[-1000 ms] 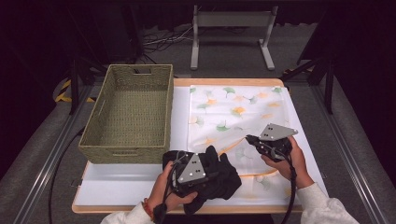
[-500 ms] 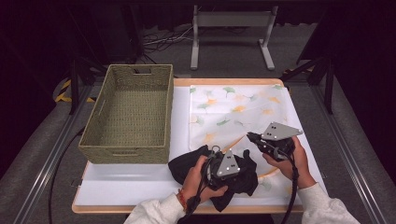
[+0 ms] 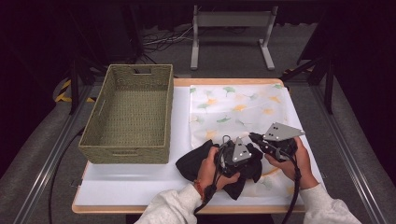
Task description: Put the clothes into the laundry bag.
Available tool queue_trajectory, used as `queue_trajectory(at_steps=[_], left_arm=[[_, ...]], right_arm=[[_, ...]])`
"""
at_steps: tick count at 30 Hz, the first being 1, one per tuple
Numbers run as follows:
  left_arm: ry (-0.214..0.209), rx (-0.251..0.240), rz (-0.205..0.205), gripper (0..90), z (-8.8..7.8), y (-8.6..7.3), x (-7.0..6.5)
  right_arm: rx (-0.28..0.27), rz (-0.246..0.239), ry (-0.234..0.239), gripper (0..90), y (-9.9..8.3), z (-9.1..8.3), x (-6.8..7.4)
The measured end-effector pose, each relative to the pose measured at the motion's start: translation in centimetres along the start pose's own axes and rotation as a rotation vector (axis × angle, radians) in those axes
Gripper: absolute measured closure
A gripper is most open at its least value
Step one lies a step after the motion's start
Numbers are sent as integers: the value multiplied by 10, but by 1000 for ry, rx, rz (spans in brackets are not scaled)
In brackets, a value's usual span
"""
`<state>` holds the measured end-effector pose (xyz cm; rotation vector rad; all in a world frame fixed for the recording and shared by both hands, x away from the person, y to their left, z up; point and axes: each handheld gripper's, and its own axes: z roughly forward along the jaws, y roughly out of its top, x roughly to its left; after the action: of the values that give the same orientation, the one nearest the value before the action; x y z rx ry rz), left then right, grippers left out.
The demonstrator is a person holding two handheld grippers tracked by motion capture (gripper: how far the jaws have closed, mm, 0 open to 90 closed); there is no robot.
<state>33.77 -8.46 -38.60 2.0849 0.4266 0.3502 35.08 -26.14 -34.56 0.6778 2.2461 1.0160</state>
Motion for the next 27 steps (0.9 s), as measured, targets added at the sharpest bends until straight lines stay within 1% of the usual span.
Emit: queue_trajectory(at_steps=[1,3,6,7,8,9,11,12,13,14,16,18,20,22,23,25,26,27], left_arm=[[10,0,5,806,2,3,-1],[17,-1,-3,806,6,5,-1],[-4,-3,-41,802,12,3,4],[-4,-3,-41,797,12,3,4],[-17,-2,-49,792,13,1,5],[-18,-4,-50,786,13,0,5],[-34,-13,-61,772,12,-1,5],[-42,-10,-61,750,11,-1,5],[-44,-3,-51,736,10,-2,4],[-47,2,-48,726,9,-2,3],[-40,1,-44,703,4,-4,0],[-45,-8,-50,657,0,-5,-1],[-36,-8,-52,600,-8,-6,0],[-29,-18,-62,525,-19,-8,2],[-30,-29,-62,464,-27,-8,4],[-20,-36,-44,366,-41,-7,5],[-12,-36,-28,301,-50,-6,5],[-1,-38,1,250,-60,-6,5]], right_arm=[[-1,0,-1,894,0,0,0],[0,0,-1,895,0,0,-1],[6,5,-1,895,-2,0,-1],[10,6,-1,895,-3,1,-2],[12,8,-1,895,-3,2,-2],[15,9,0,895,-4,2,-3],[18,7,0,895,-5,3,-3],[20,7,0,895,-5,3,-3],[20,7,0,895,-5,3,-3],[21,4,1,894,-5,3,-3],[23,4,2,894,-6,2,-3],[24,7,4,895,-6,3,-3],[25,10,4,895,-7,3,-3],[24,7,5,895,-7,3,-2],[26,6,4,895,-7,3,-2],[29,5,5,895,-7,3,-2],[30,7,6,894,-7,4,-1],[30,8,7,895,-7,4,-1]])
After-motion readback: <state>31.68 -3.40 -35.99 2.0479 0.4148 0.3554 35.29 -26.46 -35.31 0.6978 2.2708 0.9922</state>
